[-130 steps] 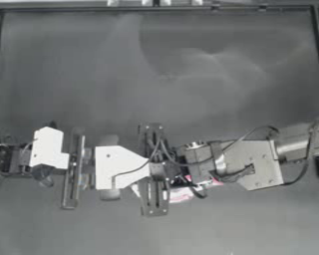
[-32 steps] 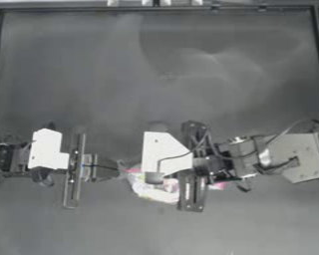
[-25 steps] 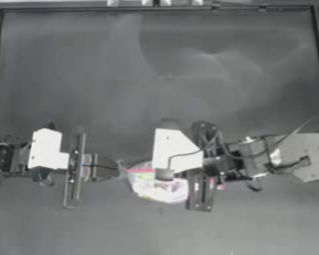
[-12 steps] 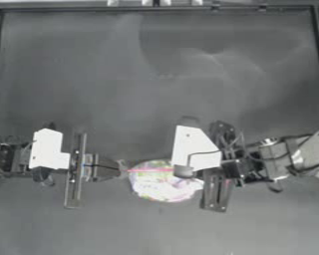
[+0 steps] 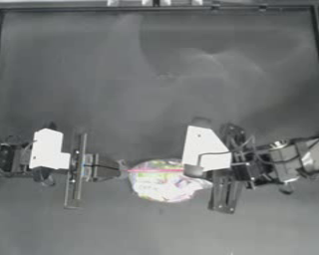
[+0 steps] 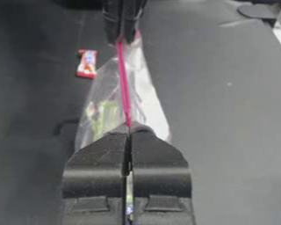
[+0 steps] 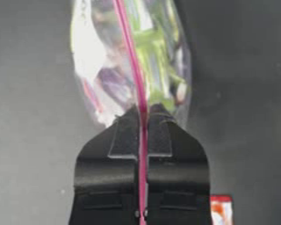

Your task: Put candy in bag

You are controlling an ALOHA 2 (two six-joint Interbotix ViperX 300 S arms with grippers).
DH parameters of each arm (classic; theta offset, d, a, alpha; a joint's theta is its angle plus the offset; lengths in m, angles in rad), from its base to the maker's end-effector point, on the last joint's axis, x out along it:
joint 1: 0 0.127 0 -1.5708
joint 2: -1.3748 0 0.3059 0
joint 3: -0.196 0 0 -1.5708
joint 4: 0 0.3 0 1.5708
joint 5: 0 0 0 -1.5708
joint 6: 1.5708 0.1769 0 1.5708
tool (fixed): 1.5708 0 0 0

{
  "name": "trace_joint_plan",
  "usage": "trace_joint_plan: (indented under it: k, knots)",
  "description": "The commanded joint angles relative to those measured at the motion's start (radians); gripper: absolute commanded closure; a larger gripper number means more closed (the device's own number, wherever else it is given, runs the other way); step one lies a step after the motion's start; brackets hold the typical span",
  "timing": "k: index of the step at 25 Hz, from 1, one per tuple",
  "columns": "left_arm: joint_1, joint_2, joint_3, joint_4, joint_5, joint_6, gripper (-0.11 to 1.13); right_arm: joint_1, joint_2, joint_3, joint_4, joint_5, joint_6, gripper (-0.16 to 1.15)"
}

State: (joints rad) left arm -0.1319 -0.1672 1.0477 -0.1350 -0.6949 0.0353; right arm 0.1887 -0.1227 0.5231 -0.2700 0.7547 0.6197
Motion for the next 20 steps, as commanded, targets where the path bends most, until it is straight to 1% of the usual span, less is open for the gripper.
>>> trace_joint_plan:
  k: [1,11,20]
  knots:
    - [-0.005,-0.009,-0.011,0.0,-0.006,0.0,0.93,0.009,-0.046,0.015,-0.003,0.008,0.025,0.95]
    - [-0.005,-0.009,-0.009,-0.002,-0.006,0.0,0.93,0.037,-0.097,0.081,-0.035,0.008,0.115,0.95]
    - [-0.005,-0.006,-0.009,-0.009,-0.006,0.0,0.93,0.061,-0.121,0.12,-0.043,0.009,0.153,0.95]
